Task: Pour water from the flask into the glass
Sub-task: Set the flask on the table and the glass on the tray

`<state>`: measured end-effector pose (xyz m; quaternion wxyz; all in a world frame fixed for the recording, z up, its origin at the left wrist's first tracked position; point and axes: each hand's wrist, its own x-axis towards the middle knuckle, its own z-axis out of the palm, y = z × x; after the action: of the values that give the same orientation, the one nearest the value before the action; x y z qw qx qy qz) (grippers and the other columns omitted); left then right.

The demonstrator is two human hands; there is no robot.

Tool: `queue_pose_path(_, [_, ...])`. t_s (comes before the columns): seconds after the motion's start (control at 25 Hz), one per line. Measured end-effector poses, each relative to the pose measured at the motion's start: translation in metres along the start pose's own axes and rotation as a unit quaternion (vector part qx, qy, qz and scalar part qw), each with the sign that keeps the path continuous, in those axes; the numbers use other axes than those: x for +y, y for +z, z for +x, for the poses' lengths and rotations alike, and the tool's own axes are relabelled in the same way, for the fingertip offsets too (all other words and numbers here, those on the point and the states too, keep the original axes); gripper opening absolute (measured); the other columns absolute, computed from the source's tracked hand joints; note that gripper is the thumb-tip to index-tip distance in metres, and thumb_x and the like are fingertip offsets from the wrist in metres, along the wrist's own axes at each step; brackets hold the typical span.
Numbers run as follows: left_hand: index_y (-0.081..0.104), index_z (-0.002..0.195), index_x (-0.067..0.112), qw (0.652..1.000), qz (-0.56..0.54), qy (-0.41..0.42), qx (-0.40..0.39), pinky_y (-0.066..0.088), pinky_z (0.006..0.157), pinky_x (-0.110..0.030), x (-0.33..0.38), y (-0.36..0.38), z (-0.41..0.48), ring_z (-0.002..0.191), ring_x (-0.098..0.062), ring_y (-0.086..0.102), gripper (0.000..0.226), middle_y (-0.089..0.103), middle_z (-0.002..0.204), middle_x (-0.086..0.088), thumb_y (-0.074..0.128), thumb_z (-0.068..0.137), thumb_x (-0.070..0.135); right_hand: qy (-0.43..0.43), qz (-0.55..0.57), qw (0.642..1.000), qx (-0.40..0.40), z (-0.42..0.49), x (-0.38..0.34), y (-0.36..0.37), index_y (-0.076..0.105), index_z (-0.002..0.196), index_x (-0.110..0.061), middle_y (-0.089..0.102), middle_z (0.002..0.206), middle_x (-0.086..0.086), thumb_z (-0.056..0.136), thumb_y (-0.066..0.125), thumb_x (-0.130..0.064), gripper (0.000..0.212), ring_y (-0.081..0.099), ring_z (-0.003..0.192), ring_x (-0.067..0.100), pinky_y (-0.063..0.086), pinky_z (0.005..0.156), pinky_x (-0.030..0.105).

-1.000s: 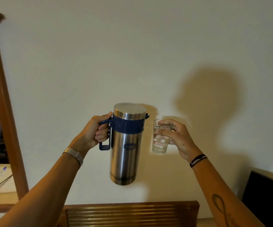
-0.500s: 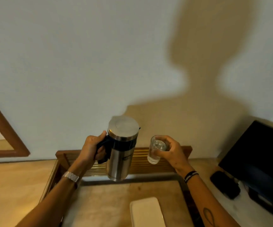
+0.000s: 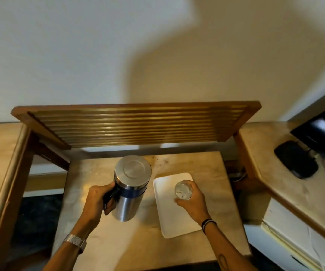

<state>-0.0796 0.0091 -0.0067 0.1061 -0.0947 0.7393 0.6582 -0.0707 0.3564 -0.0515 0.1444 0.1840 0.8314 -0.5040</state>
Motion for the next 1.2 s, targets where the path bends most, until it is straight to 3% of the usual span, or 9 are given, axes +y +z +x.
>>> queue_pose_path(0.12, [0.056, 0.044, -0.005, 1.000, 0.014, -0.001, -0.020, 0.047, 0.069, -0.047, -0.045, -0.005, 0.002, 0.043, -0.031, 0.053, 0.081, 0.055, 0.040, -0.026, 0.052, 0.102, 0.050, 0.021, -0.029, 0.999, -0.005, 0.010, 0.034, 0.024, 0.060, 0.142, -0.017, 0.065, 0.133, -0.003, 0.078, 0.098, -0.009, 0.075, 0.062, 0.128, 0.023, 0.056, 0.105, 0.033])
queue_pose_path(0.28, [0.054, 0.043, -0.007, 0.999, 0.015, -0.002, -0.049, 0.052, 0.064, -0.039, -0.083, -0.009, 0.004, 0.039, -0.032, 0.057, 0.093, 0.055, 0.038, -0.019, 0.052, 0.104, 0.064, 0.044, -0.051, 0.998, -0.003, 0.025, 0.056, 0.039, 0.058, 0.143, -0.017, 0.065, 0.137, 0.001, 0.078, 0.098, -0.009, 0.077, 0.062, 0.130, 0.028, 0.058, 0.110, 0.044])
queue_pose_path(0.4, [0.054, 0.037, 0.006, 0.999, 0.019, 0.002, -0.050, 0.054, 0.062, -0.031, -0.101, -0.004, 0.010, 0.039, -0.034, 0.060, 0.091, 0.057, 0.037, -0.017, 0.051, 0.102, 0.069, 0.055, -0.061, 0.997, -0.004, 0.034, 0.068, 0.046, 0.058, 0.143, -0.018, 0.067, 0.140, 0.003, 0.079, 0.098, -0.009, 0.077, 0.063, 0.132, 0.029, 0.057, 0.113, 0.046])
queue_pose_path(0.6, [0.058, 0.037, 0.011, 0.999, 0.022, 0.006, -0.041, 0.051, 0.061, -0.036, -0.116, 0.001, 0.016, 0.043, -0.041, 0.062, 0.085, 0.062, 0.040, -0.016, 0.044, 0.111, 0.049, 0.057, -0.053, 0.997, 0.004, 0.037, 0.083, 0.050, 0.058, 0.141, -0.020, 0.067, 0.137, 0.001, 0.077, 0.098, -0.007, 0.076, 0.063, 0.131, 0.028, 0.057, 0.116, 0.049])
queue_pose_path(0.8, [0.066, 0.042, 0.010, 0.998, 0.007, 0.004, -0.068, 0.048, 0.059, -0.041, -0.108, 0.003, 0.011, 0.056, -0.045, 0.076, 0.078, 0.070, 0.045, -0.017, 0.037, 0.111, 0.033, 0.051, -0.061, 0.997, -0.004, 0.041, 0.089, 0.050, 0.058, 0.144, -0.015, 0.062, 0.135, -0.003, 0.078, 0.097, -0.002, 0.078, 0.059, 0.132, 0.024, 0.052, 0.120, 0.051])
queue_pose_path(0.92, [0.067, 0.044, 0.013, 0.997, 0.000, -0.014, -0.074, 0.052, 0.060, -0.040, -0.104, 0.001, 0.001, 0.059, -0.046, 0.078, 0.075, 0.070, 0.045, -0.016, 0.036, 0.110, 0.029, 0.054, -0.071, 0.996, -0.028, 0.037, 0.084, 0.048, 0.050, 0.157, -0.012, 0.059, 0.154, 0.006, 0.078, 0.099, -0.008, 0.093, 0.054, 0.147, 0.031, 0.046, 0.125, 0.048])
queue_pose_path(1.0, [0.068, 0.047, 0.005, 0.997, 0.010, -0.020, -0.074, 0.053, 0.059, -0.047, -0.107, -0.006, -0.007, 0.056, -0.042, 0.076, 0.072, 0.069, 0.046, -0.015, 0.036, 0.109, 0.022, 0.052, -0.071, 0.996, -0.030, 0.029, 0.075, 0.045, 0.038, 0.166, -0.013, 0.049, 0.168, 0.009, 0.081, 0.099, -0.017, 0.105, 0.047, 0.155, 0.032, 0.043, 0.125, 0.046])
queue_pose_path(1.08, [0.070, 0.055, -0.006, 0.997, 0.025, -0.023, -0.076, 0.054, 0.059, -0.038, -0.112, -0.013, -0.019, 0.051, -0.030, 0.072, 0.070, 0.070, 0.048, -0.017, 0.035, 0.109, 0.023, 0.047, -0.073, 0.996, -0.002, 0.015, 0.063, 0.042, 0.034, 0.169, -0.014, 0.045, 0.172, 0.009, 0.083, 0.098, -0.026, 0.108, 0.046, 0.155, 0.033, 0.045, 0.124, 0.047])
queue_pose_path(1.2, [0.076, 0.066, -0.005, 0.996, 0.028, -0.027, -0.077, 0.056, 0.070, -0.030, -0.109, -0.018, -0.028, 0.056, -0.026, 0.068, 0.068, 0.074, 0.056, -0.021, 0.035, 0.110, 0.026, 0.007, -0.130, 0.990, 0.055, -0.007, 0.044, 0.027, 0.049, 0.161, -0.016, 0.056, 0.162, 0.010, 0.086, 0.094, -0.031, 0.090, 0.051, 0.150, 0.034, 0.051, 0.118, 0.049])
